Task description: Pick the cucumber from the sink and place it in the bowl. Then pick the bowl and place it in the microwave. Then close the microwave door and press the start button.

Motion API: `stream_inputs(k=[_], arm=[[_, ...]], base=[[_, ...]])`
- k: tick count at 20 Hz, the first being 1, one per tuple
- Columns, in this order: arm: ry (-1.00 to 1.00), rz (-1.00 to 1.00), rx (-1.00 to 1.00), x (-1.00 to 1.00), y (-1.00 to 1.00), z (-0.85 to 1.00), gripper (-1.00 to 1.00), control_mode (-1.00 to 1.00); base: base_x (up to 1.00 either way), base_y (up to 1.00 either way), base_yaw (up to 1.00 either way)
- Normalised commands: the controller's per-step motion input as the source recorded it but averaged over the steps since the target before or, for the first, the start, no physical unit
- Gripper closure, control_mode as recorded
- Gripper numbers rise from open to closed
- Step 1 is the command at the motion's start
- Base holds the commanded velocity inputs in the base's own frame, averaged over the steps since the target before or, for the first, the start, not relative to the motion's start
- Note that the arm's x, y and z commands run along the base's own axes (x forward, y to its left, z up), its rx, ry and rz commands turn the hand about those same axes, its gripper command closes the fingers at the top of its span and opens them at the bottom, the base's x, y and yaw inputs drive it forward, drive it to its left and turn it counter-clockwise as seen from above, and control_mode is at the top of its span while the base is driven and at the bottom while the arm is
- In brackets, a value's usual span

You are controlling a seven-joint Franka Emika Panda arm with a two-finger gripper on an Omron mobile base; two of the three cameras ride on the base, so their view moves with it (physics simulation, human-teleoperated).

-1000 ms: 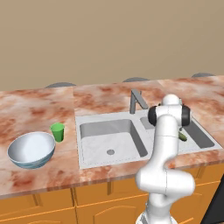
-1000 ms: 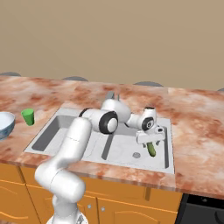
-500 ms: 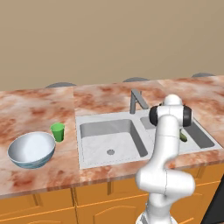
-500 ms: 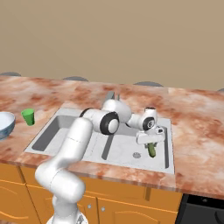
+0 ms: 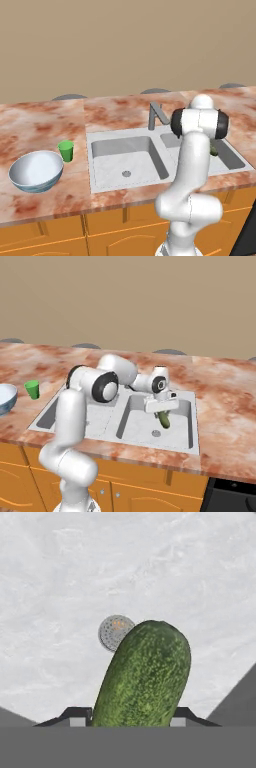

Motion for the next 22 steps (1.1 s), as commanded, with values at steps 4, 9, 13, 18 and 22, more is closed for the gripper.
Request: stream_inputs(k=[4,9,13,18,22], arm=[[-0.16,0.09,-0.01,-0.96,0.39,1.00,1.00,-1.00],[-0.17,0.07,0.00,-0.98,0.30,1.00,1.00,-1.00],[-0.03,0.08,0.00,-0.82,0.48,1.00,1.00,-1.00],[0.00,0.15,0.00,-0.74,0.73,1.00,1.00,-1.00],[-0.11,0.35,0.00,-0.57,1.00,0.76,1.00,-1.00]], base=[[0.00,0.00,0.00],[0.00,0.00,0.00],[0.00,0.00,0.00],[0.00,0.00,0.00],[0.00,0.00,0.00]])
